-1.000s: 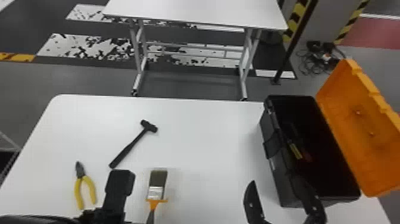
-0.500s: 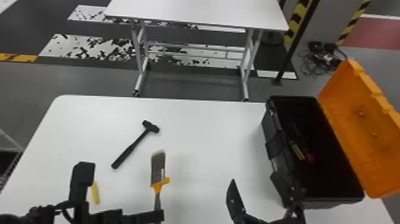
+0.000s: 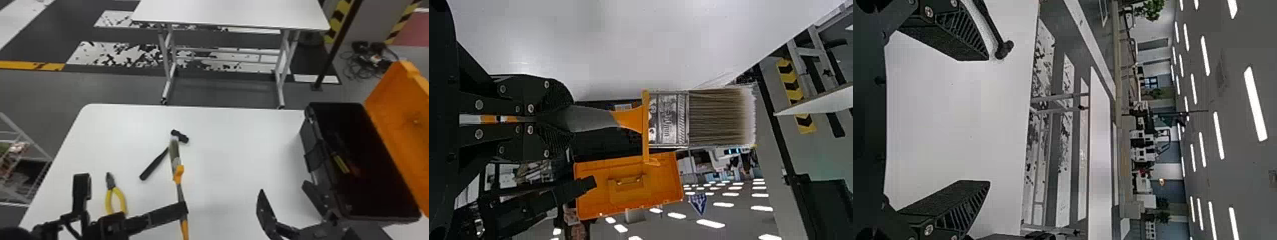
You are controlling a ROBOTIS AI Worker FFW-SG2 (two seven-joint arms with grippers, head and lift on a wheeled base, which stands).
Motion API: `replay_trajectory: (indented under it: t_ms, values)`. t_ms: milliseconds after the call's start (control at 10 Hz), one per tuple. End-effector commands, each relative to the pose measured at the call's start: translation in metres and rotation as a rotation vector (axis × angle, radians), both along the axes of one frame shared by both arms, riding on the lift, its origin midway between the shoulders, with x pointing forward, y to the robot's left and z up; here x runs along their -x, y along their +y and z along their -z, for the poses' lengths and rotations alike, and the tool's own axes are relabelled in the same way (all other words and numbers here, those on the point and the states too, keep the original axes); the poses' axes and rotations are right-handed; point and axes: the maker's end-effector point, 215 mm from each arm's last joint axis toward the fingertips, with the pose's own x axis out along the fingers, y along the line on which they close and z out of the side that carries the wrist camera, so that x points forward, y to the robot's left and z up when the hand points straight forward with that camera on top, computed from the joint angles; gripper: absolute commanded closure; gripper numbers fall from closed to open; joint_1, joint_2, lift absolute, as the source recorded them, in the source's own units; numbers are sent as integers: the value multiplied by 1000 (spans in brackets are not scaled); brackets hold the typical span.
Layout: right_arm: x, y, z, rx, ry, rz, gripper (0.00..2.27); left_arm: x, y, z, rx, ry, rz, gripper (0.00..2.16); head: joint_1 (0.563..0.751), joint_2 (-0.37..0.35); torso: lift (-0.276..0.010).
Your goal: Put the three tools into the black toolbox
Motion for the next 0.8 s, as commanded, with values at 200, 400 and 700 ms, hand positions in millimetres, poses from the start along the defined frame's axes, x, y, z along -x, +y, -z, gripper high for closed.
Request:
replay_trajectory:
  t_ms: [200, 400, 700]
  values:
    - [-2, -7, 46, 34, 265, -82, 120, 20, -11, 2, 32, 22, 43, 1663, 695, 23, -51]
    - [9, -17, 69, 38, 467, -106, 120, 29, -22, 9, -3, 17, 83, 1663, 695, -14, -51]
    - [24, -23, 60, 36, 602, -123, 120, 40, -32, 27, -76, -24, 109, 1663, 695, -96, -51]
